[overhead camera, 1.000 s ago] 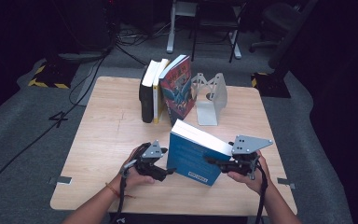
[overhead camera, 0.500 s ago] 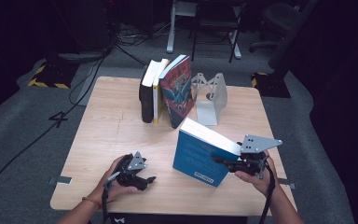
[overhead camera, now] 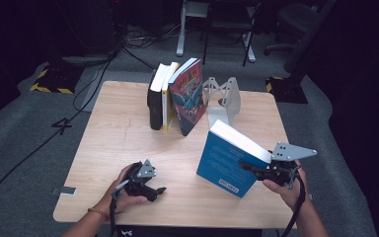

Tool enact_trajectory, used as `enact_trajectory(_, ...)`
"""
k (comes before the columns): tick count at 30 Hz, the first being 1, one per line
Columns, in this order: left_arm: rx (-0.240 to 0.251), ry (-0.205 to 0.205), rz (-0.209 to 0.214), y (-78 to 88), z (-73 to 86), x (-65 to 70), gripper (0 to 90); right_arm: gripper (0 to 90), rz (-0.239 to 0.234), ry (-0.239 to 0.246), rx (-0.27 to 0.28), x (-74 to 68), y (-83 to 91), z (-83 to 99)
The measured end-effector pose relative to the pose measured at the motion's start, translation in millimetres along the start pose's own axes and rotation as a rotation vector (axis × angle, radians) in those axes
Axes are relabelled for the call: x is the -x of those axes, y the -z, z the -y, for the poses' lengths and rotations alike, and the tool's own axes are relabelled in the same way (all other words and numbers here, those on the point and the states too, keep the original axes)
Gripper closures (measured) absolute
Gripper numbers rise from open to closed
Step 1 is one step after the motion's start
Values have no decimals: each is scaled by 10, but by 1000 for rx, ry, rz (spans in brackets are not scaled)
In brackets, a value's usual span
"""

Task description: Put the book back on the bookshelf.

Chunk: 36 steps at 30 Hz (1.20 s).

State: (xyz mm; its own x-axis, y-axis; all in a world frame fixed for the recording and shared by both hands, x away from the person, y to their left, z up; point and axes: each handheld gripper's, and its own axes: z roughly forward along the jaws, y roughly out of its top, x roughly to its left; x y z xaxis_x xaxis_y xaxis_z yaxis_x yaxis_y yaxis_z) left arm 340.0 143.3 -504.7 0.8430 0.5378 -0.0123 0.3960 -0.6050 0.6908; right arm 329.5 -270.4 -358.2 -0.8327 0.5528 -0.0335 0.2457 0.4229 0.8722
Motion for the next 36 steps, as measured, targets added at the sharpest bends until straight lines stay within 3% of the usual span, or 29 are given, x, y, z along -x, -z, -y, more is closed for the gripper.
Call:
enact_trajectory(10,-1,2,-2,-5,-3,3,154,609,51,-39,-13,34,54,-53)
enact_trajectory(20,0,1,-2,-8,-6,7,154,611,102,-45,-21,31,64,-191)
enact_trajectory(36,0,2,-1,-8,-6,6,154,611,126,-35,-36,42,-36,-387)
